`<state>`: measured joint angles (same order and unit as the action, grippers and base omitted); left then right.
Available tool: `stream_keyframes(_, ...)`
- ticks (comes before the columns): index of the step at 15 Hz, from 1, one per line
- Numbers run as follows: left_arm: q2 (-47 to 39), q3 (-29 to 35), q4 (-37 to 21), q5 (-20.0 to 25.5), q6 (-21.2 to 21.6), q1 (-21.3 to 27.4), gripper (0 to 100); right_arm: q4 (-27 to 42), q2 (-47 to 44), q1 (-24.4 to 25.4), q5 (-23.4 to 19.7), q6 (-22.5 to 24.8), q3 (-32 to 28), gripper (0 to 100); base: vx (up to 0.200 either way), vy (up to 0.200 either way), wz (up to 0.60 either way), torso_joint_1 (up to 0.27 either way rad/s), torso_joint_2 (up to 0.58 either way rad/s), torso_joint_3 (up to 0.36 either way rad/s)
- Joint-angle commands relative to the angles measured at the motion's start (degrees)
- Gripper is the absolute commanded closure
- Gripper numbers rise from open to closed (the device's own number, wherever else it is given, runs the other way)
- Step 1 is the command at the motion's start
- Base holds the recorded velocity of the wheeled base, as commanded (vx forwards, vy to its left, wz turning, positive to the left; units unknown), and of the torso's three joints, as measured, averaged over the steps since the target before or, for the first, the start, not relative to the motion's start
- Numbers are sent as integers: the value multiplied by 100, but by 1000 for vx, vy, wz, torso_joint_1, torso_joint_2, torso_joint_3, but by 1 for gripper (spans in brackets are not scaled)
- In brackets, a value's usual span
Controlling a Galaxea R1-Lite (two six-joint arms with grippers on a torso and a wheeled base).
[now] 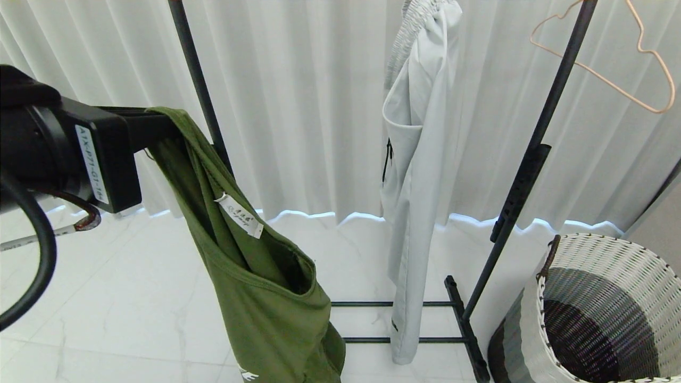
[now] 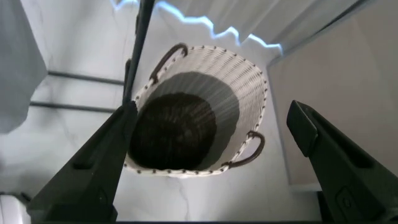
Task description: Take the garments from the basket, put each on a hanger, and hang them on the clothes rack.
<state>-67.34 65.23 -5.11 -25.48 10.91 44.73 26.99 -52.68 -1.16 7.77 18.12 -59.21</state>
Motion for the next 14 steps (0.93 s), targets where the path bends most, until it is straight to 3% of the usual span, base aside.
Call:
stream_keyframes(1,2,-10,1,-1,-1,1,100,-150,29,-7,-135,-133,94,0,0,0,0,0,0,0)
stream_keyframes(6,10,-81,1,-10,122,1,100,-185,56,-7,-188,-282,85,0,0,0,0,71,-239,-219)
stream_keyframes(14,19,-151,1,-19,350,-8,100,-194,3,-7,-205,-748,94,0,0,0,0,178,-502,-287)
